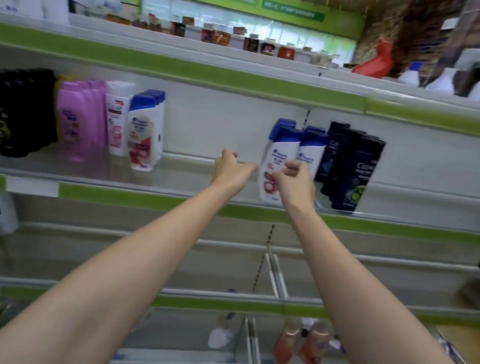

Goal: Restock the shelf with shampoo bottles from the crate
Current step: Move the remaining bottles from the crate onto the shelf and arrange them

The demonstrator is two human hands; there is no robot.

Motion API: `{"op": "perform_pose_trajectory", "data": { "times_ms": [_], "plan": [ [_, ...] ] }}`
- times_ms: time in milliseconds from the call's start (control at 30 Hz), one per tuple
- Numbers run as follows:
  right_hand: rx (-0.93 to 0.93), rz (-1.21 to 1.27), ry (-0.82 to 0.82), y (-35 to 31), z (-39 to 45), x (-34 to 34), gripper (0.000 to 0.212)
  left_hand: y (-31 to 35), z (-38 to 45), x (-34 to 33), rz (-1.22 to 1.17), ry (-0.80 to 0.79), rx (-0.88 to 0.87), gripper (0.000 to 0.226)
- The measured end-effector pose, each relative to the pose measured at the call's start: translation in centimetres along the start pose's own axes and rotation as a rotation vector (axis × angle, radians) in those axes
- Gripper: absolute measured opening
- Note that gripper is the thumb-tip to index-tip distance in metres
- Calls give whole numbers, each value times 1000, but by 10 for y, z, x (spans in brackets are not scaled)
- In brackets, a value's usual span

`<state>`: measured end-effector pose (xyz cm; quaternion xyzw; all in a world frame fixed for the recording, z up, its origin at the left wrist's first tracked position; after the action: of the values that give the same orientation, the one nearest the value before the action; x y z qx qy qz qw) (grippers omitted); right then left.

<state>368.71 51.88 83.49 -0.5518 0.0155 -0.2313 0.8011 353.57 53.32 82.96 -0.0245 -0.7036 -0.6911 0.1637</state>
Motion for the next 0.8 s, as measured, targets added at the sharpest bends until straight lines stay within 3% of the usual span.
{"op": "perform_pose_trajectory", "data": {
  "times_ms": [200, 500, 567, 633, 733, 800],
  "plan": [
    [-95, -90, 102, 32, 28, 36, 76, 10, 15, -46, 10, -171, -56, 94],
    [-197, 399, -92, 74, 72, 7, 132, 14, 57, -74, -78, -366, -55, 117],
    [-184, 425, -102, 76, 80, 2, 134, 15, 64, -79, -85, -418, -56, 123],
    [-185, 476, -126, 81, 87, 1, 122, 19, 68, -83, -118, -465, -73, 126],
    [-178, 541, -169, 83, 94, 2, 87, 26, 73, -89, -148, -497, -150, 102],
    [-192, 534, -178, 84, 95, 1, 90, 27, 79, -91, -158, -490, -174, 100]
  ]
}}
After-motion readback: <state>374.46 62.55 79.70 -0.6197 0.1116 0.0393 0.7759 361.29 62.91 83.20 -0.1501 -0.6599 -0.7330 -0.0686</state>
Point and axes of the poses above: each hand's wrist, its own z-axis towards the middle knuckle, its own x-axis out of the back of the hand, y = z × x, the point moved 7 cm from there along z, towards the middle knuckle, and after that the axes turned 7 degrees about x, right-handed, at the moved point
